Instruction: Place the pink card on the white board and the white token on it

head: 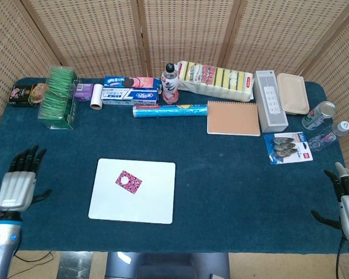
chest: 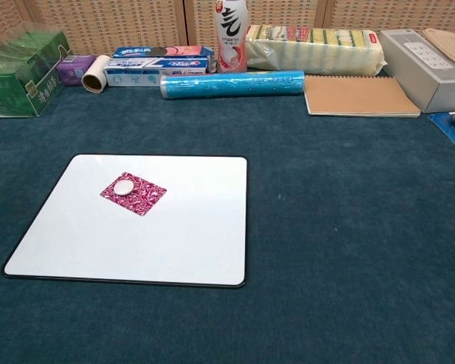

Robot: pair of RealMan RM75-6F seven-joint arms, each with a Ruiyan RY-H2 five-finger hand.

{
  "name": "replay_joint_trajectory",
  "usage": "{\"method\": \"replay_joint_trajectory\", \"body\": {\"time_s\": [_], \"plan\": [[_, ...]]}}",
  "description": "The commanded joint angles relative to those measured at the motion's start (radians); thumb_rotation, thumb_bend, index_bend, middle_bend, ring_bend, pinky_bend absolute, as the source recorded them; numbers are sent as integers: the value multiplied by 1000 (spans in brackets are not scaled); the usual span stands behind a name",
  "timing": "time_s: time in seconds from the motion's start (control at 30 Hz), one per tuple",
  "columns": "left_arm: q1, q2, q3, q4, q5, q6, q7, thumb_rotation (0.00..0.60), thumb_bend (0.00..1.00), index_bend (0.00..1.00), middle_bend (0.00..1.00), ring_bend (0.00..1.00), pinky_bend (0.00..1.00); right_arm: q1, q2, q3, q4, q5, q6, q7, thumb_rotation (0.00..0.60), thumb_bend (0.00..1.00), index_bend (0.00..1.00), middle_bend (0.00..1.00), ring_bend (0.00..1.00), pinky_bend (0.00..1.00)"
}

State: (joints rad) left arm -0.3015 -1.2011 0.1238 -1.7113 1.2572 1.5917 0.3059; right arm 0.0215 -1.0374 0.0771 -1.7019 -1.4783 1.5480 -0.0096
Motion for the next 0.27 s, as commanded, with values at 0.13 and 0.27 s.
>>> {"method": "replay_joint_trajectory", "body": {"time_s": [0.13,0.27], "plan": [[124,96,46,39,88,68,-202,600,122,0,0,0,74,-18,-27,16,0,-3,60,-95,600,0,149,0,4,0],[142,110,27,39,92,53,-213,600,122,0,0,0,75,-30,-30,17,-8,-14,90,-133,600,0,160,0,4,0]]}}
